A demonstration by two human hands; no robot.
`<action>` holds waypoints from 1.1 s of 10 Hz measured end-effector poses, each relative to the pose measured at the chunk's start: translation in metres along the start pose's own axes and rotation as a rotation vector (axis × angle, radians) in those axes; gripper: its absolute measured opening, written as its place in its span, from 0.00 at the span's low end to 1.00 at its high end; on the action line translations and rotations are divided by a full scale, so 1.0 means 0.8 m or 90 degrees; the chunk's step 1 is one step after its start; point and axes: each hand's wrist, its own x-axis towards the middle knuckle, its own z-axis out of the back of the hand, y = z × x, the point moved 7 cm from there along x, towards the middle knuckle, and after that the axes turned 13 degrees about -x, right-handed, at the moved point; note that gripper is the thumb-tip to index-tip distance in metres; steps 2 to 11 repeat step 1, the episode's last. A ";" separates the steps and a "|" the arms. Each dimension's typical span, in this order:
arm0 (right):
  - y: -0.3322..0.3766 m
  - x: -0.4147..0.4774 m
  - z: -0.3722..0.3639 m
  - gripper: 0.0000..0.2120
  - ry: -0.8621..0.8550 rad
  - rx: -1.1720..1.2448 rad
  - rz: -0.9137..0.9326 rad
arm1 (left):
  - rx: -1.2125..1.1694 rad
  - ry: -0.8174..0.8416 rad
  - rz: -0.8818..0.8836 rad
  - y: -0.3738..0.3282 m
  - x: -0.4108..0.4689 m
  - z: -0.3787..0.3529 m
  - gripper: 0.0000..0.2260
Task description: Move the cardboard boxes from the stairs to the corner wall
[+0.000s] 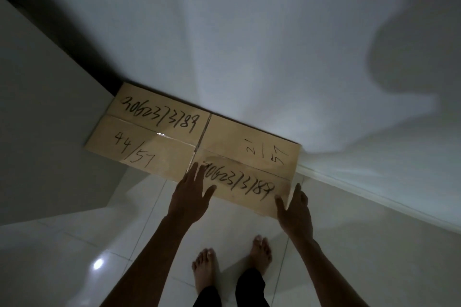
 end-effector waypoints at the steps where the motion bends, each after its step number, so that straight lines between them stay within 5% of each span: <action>1: 0.005 -0.051 0.036 0.39 -0.020 -0.056 0.051 | 0.017 0.032 -0.011 -0.023 -0.048 0.023 0.34; 11: 0.005 -0.051 0.036 0.39 -0.020 -0.056 0.051 | 0.017 0.032 -0.011 -0.023 -0.048 0.023 0.34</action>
